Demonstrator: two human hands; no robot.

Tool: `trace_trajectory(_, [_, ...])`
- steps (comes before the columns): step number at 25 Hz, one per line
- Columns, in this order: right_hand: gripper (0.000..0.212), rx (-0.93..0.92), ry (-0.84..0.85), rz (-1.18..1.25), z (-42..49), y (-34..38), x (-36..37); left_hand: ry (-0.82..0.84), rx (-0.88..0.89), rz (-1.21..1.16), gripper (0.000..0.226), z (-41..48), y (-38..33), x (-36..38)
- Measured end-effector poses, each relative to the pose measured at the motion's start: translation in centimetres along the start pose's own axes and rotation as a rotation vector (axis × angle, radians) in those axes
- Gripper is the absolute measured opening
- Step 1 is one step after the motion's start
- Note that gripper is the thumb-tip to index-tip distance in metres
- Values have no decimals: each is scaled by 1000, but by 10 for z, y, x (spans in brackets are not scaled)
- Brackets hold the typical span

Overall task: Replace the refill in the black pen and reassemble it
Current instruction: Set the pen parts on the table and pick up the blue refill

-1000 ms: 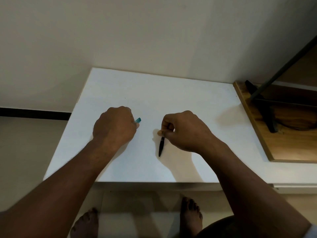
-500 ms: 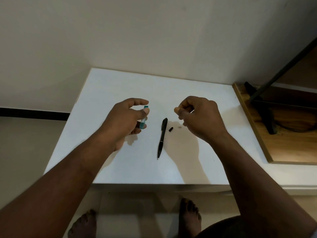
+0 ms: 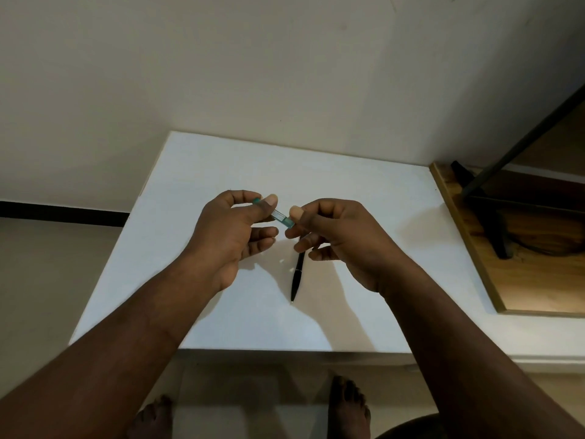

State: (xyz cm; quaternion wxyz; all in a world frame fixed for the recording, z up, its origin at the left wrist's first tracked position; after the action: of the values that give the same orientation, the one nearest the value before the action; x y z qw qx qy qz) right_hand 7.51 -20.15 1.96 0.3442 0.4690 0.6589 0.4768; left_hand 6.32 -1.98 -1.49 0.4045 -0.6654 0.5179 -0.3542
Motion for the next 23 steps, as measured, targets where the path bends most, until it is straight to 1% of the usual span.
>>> trace_trajectory(3, [10, -35, -24, 30, 0, 2, -2, 15, 13, -12, 35, -2, -1, 1])
trace_trajectory(5, [4, -71, -74, 45, 1, 4, -7, 34, 53, 56, 33, -2, -3, 1])
trace_trajectory(9, [5, -114, -224, 147, 2, 6, -20, 131, 213, 298, 15, -6, -14, 8])
trace_trajectory(11, [7, -135, -269, 167, 1, 7, -24, 163, 249, 309, 11, -8, -16, 12])
trace_trajectory(13, [8, -139, -286, 181, 1, 8, -27, 146, 261, 235, 12, -8, -17, 11])
trace_trajectory(15, [6, -110, -250, 181, 2, 7, -24, 113, 248, 118, 13, -6, -18, 7])
trace_trajectory(18, [3, -67, -103, 129, 2, 4, -11, 138, 191, -65, 24, -6, -17, 6])
trace_trajectory(19, [3, -56, -49, 100, 1, 3, -6, 147, 184, -84, 28, -6, -16, 7])
trace_trajectory(21, [6, -45, 23, 22, 0, 3, 1, 133, 225, 12, 24, -7, -17, 8])
trace_trajectory(23, [5, -68, -5, -22, 0, 6, -2, 77, 312, 179, 15, -9, -20, 9])
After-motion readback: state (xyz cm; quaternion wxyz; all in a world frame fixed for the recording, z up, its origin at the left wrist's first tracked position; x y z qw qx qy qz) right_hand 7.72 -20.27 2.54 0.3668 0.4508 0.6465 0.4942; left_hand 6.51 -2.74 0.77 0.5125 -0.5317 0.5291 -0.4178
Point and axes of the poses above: each hand's wrist, its own z-axis towards the middle knuckle, its own x-axis out of the palm, y = z × x, the point moved 6 cm from there along z, towards the middle knuckle, and after that the axes turned 11 degrees about z, right-handed, at the moved point
